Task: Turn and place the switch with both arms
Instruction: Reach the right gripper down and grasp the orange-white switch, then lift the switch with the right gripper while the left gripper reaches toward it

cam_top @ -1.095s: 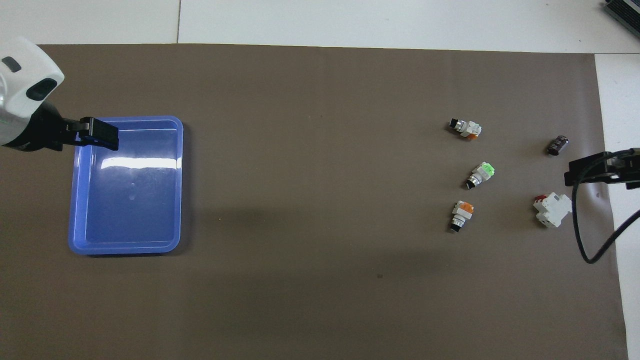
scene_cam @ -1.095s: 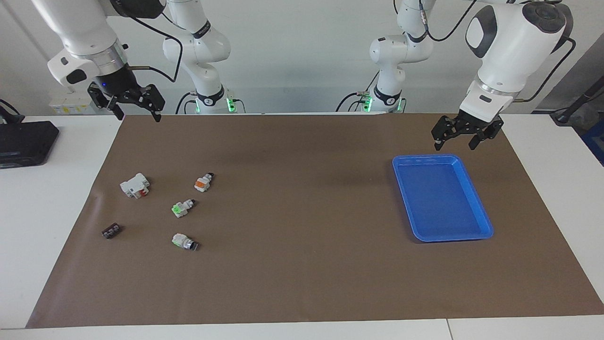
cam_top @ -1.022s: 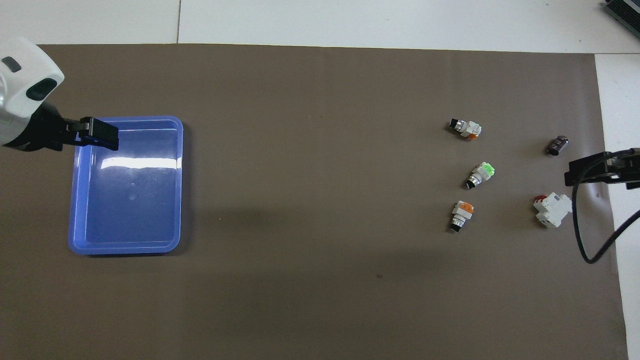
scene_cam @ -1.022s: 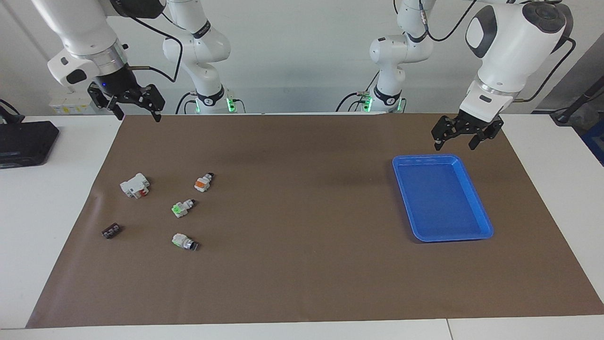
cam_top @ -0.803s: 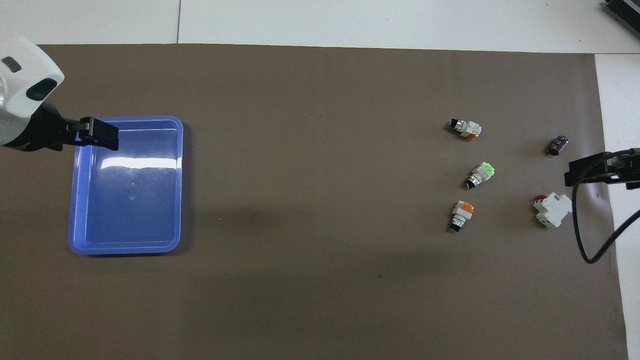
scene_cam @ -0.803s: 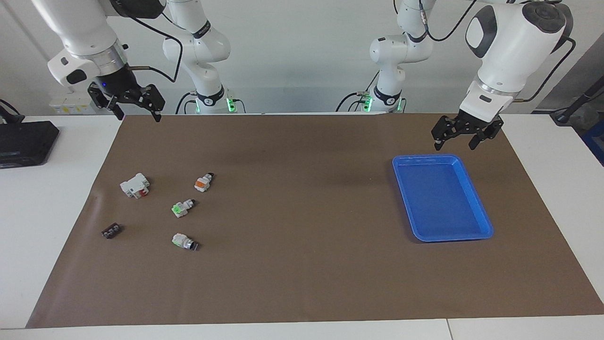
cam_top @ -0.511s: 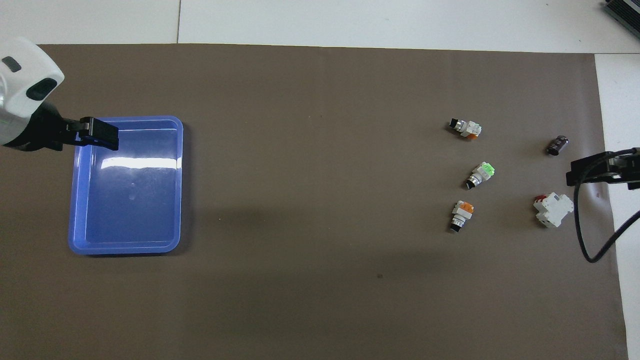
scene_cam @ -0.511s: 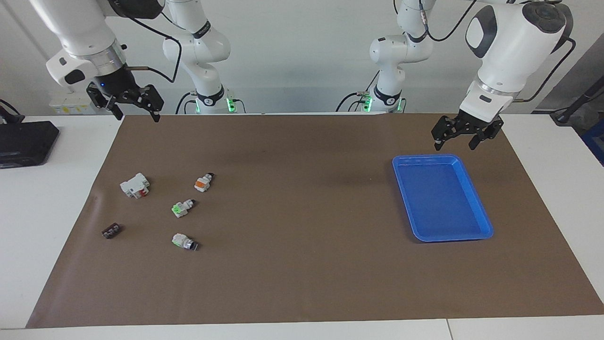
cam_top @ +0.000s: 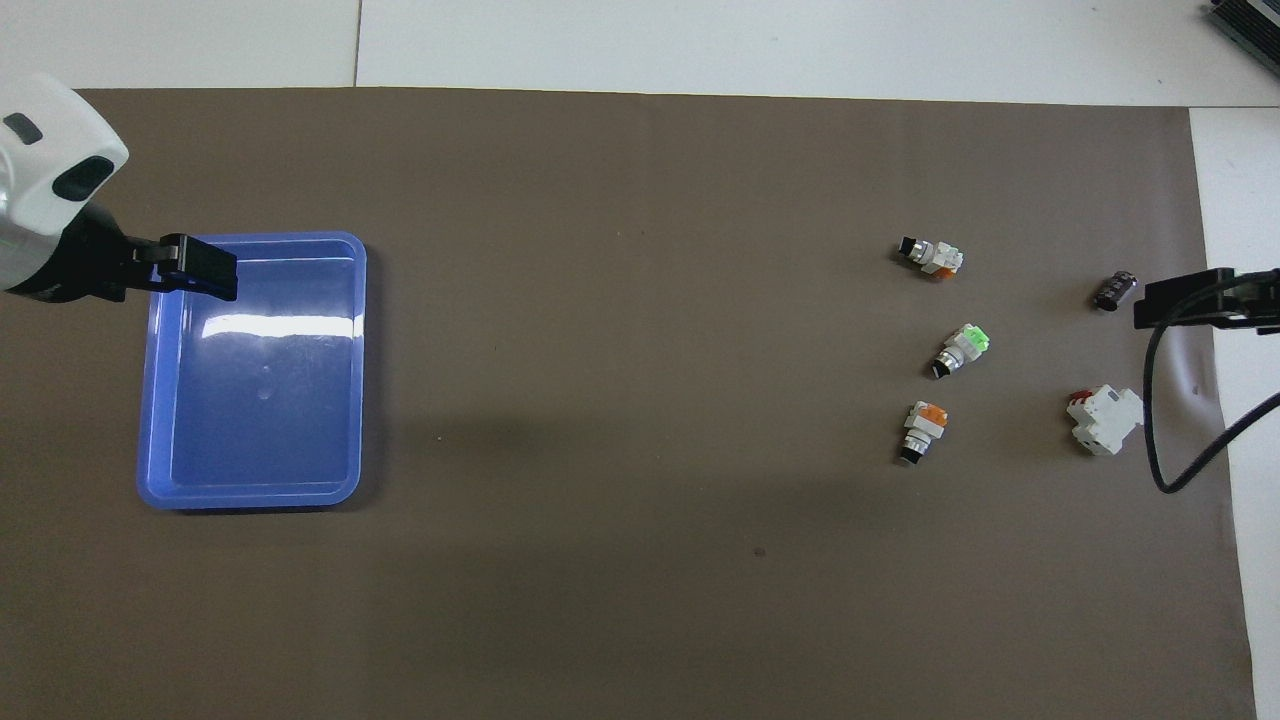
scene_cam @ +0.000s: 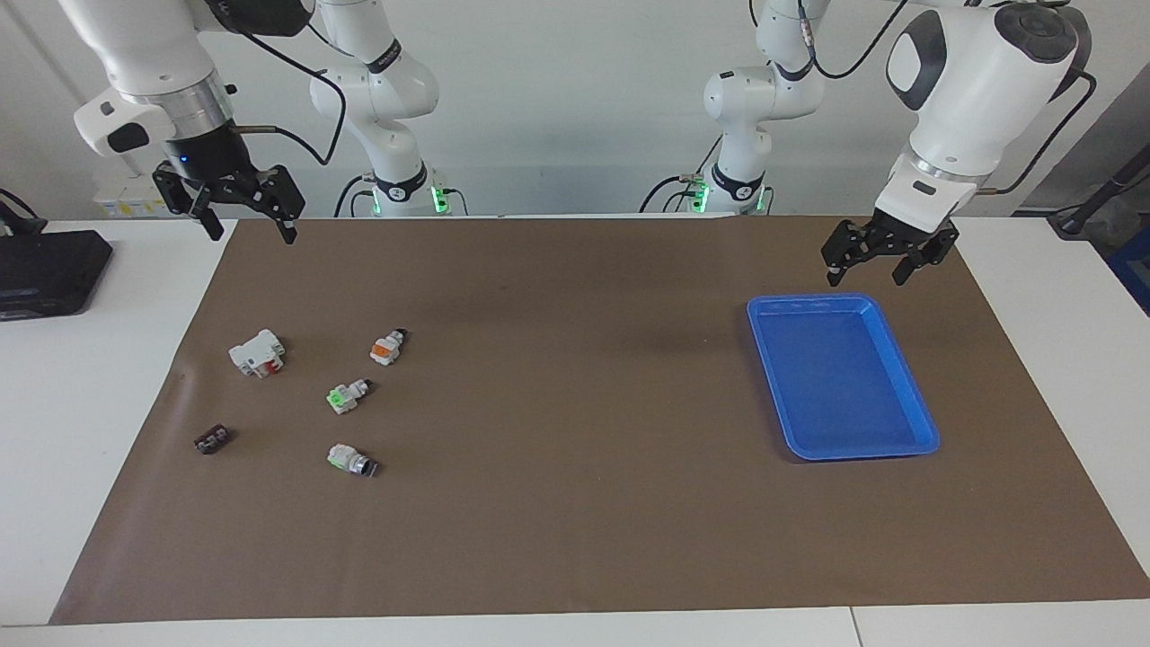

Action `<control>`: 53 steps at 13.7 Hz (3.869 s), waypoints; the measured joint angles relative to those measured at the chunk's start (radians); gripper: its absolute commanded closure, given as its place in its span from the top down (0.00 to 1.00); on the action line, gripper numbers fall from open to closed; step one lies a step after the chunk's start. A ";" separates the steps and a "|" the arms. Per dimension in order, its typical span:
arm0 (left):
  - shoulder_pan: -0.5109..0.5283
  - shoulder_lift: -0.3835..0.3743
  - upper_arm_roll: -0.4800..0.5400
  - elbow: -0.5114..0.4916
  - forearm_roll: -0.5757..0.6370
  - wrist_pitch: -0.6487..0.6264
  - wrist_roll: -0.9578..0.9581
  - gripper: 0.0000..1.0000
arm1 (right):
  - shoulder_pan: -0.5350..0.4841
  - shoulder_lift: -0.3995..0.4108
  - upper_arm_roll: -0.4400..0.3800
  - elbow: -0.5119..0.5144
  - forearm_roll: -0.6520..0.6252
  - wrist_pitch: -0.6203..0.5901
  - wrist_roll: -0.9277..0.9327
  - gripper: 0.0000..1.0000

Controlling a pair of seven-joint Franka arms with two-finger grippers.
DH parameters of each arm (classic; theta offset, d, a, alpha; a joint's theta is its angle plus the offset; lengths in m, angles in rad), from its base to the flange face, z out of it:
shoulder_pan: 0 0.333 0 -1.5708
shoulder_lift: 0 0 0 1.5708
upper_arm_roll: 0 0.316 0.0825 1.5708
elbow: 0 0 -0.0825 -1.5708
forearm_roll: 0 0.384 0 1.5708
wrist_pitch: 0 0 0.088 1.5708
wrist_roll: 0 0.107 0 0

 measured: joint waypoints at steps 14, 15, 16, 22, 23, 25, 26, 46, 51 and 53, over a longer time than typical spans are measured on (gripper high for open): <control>0.000 0.000 0.000 0.000 0.000 0.000 0.000 1.00 | 0.118 0.102 0.007 -0.418 0.001 0.408 0.574 1.00; 0.000 0.000 0.000 0.000 0.000 0.000 0.000 1.00 | 0.126 0.115 0.007 -0.453 0.001 0.450 0.629 1.00; 0.000 0.000 0.000 0.000 0.000 0.000 0.000 1.00 | 0.128 0.127 0.008 -0.492 0.002 0.507 0.678 1.00; 0.000 0.000 0.000 0.000 0.000 0.000 0.000 1.00 | 0.117 0.173 0.000 -0.680 0.004 0.739 0.738 1.00; 0.000 0.000 0.000 0.000 0.000 0.000 0.000 1.00 | 0.115 0.174 0.000 -0.693 0.004 0.749 0.738 1.00; 0.000 0.000 0.000 0.000 0.000 0.000 0.000 1.00 | 0.114 0.174 0.000 -0.703 0.004 0.749 0.738 1.00; 0.000 0.000 0.000 0.000 0.000 0.000 0.000 1.00 | 0.114 0.174 0.000 -0.705 0.004 0.750 0.738 0.99; 0.000 0.000 0.000 0.000 0.000 0.000 0.000 1.00 | 0.124 0.132 0.012 -0.417 0.437 0.423 1.017 0.00; 0.000 0.000 0.000 0.000 0.000 0.000 0.000 1.00 | 0.235 0.039 0.072 -0.303 0.573 0.349 1.341 0.00; 0.000 0.000 0.000 0.000 0.000 0.000 0.000 1.00 | 0.238 0.035 0.114 -0.235 0.623 0.333 1.480 0.00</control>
